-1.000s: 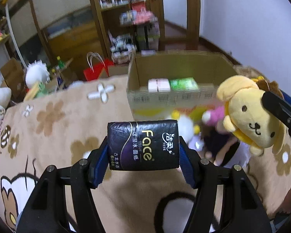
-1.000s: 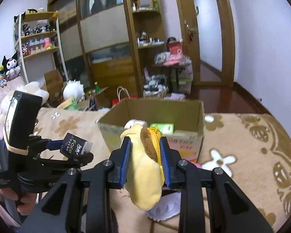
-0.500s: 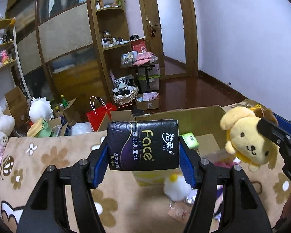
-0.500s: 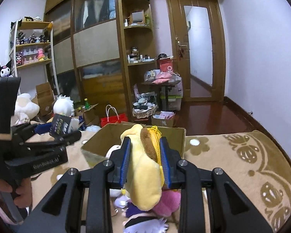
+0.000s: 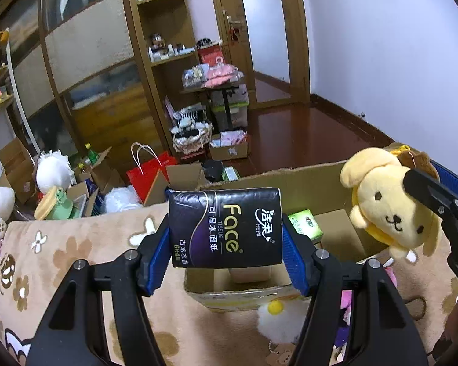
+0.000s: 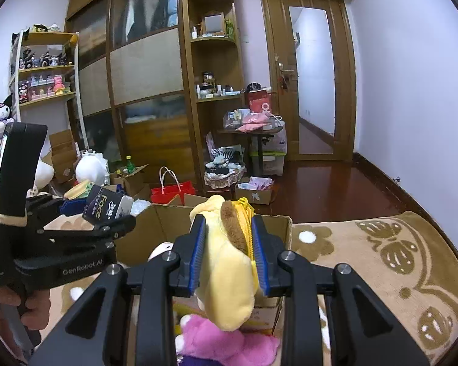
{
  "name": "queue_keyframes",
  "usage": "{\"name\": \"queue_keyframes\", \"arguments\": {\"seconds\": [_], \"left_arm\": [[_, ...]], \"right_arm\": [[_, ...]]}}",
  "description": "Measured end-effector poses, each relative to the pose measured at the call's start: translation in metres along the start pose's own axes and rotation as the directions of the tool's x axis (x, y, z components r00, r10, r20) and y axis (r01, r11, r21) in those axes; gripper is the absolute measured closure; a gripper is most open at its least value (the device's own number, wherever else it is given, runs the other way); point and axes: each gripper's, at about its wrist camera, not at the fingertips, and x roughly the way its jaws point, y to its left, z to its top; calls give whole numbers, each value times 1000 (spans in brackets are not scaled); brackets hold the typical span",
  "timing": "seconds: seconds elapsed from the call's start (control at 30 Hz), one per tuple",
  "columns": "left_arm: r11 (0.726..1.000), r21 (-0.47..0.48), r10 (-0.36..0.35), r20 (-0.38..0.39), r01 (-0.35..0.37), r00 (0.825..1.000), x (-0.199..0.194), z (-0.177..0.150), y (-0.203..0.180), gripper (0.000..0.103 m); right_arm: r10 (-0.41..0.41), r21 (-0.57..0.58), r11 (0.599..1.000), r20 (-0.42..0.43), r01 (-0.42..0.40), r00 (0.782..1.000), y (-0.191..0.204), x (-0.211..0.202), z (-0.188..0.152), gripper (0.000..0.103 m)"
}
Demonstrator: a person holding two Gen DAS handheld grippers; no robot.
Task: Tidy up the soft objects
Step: 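Carry both items into the box and open both tools to release them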
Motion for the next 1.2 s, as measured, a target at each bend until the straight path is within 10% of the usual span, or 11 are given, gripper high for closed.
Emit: {"name": "queue_keyframes", "arguments": {"seconds": [0.57,1.2], "left_arm": [[1000,13,-9,-156,11,988,54,-18,1,25],[999,-49,-11,-138,4,990,7,-24,23,7]], "right_arm": [[51,12,999,-112,-50,992,-19,48,-15,63],[68,71,996,-115,-60,991,-21,4,-15,4]]}}
